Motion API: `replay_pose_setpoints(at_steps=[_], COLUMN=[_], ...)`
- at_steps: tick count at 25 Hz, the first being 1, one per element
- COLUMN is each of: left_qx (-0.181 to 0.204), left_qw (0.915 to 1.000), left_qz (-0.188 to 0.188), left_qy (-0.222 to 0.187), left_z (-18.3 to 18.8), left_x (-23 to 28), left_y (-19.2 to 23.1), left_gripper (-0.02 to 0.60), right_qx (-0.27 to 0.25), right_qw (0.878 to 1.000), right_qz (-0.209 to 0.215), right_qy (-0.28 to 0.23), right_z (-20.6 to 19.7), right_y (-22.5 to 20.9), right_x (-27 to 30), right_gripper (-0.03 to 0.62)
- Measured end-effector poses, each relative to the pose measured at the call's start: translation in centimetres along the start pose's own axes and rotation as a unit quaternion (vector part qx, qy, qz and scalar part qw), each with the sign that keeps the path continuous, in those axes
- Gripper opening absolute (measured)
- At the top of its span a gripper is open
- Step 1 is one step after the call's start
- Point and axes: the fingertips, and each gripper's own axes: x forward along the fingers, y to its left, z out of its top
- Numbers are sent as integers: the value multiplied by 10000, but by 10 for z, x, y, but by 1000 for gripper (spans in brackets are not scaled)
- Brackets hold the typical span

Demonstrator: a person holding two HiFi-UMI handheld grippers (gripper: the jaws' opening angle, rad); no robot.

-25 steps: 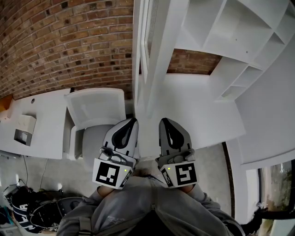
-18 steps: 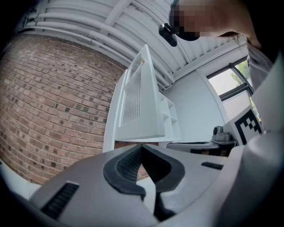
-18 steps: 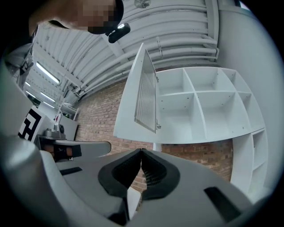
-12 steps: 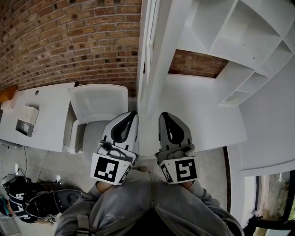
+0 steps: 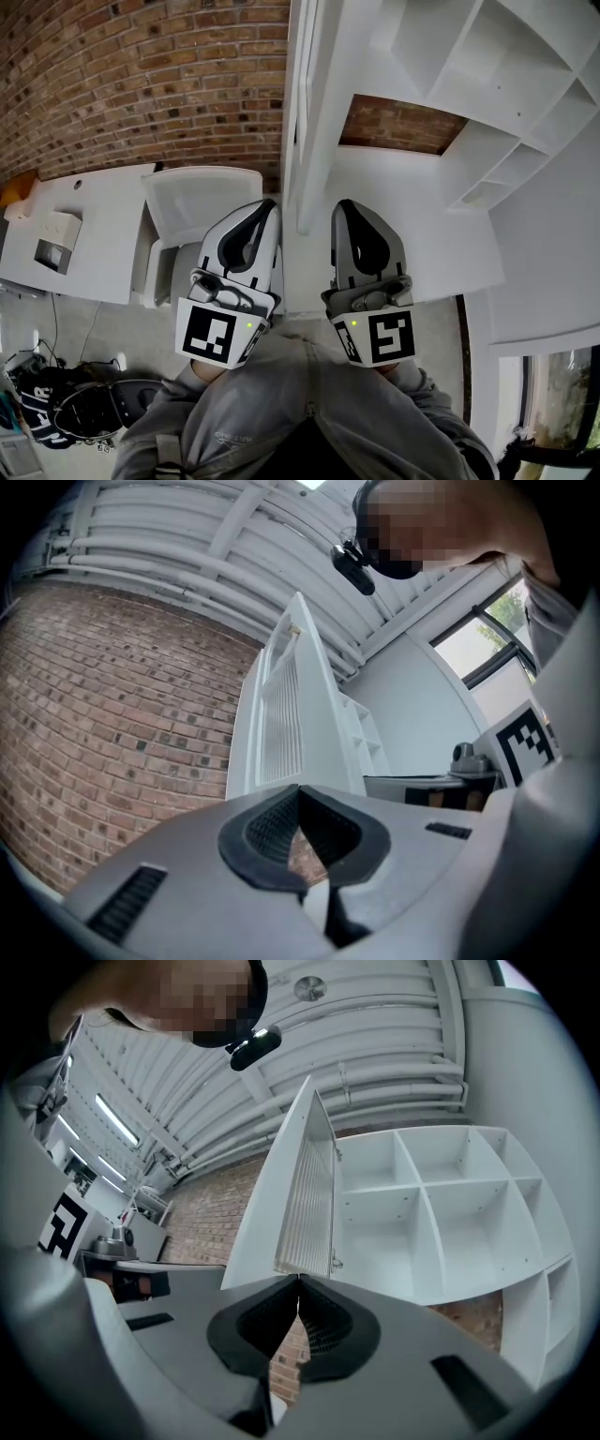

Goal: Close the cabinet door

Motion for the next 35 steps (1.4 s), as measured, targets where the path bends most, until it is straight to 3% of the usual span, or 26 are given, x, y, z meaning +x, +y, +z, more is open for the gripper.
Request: replay_pose_setpoints(at_steps=[8, 17, 27, 35], left_qx=[290, 444, 643, 683], left_qw=[9989, 9967, 9939, 9936], left_qz=[-91, -277, -280, -260], left_qy=[-360, -628, -847, -867], left_z=[37, 73, 103, 108], left_x=[4, 4, 4, 5], left_y=[4, -1, -4, -6], left_gripper=[6, 6, 6, 6], right_qx=[-423, -499, -466, -458], right_qw=[9976, 9943, 9933, 9940], right_qz=[61, 216, 759, 791], right_qy=[-547, -920, -740, -598], right_z=[50, 104, 116, 116], right_y=[-2, -1, 29, 35], right_x=[7, 8, 18, 27], right_gripper=[26, 40, 160, 178])
